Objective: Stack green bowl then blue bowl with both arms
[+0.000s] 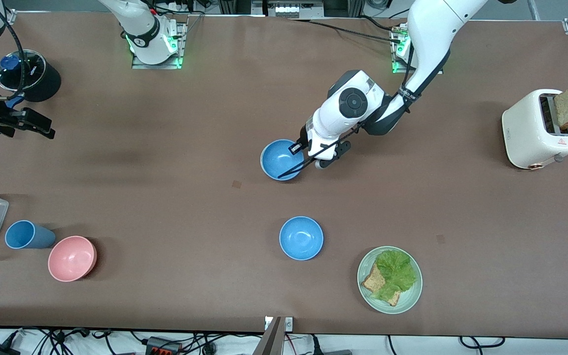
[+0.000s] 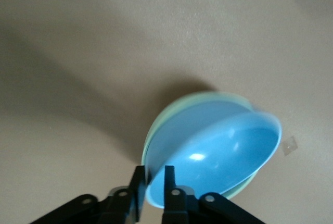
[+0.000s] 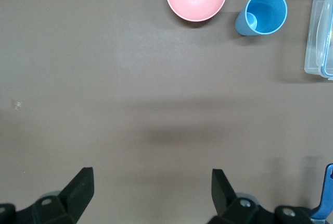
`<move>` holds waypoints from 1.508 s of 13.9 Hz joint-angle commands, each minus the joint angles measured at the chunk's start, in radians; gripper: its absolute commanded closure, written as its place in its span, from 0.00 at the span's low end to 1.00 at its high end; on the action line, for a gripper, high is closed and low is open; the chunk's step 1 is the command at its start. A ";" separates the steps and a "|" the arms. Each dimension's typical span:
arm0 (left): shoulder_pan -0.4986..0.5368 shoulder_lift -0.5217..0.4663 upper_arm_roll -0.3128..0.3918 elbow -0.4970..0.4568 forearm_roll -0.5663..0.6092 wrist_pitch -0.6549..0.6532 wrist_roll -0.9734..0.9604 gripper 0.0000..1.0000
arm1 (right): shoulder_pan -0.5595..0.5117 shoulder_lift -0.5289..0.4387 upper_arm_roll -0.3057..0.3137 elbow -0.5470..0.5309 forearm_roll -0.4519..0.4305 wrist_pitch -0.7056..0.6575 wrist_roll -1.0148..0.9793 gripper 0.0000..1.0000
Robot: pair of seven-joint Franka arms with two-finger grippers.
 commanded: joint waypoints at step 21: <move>0.422 -0.070 0.030 0.522 0.019 -0.885 0.904 0.00 | 0.005 -0.008 0.006 -0.012 -0.016 0.008 -0.008 0.00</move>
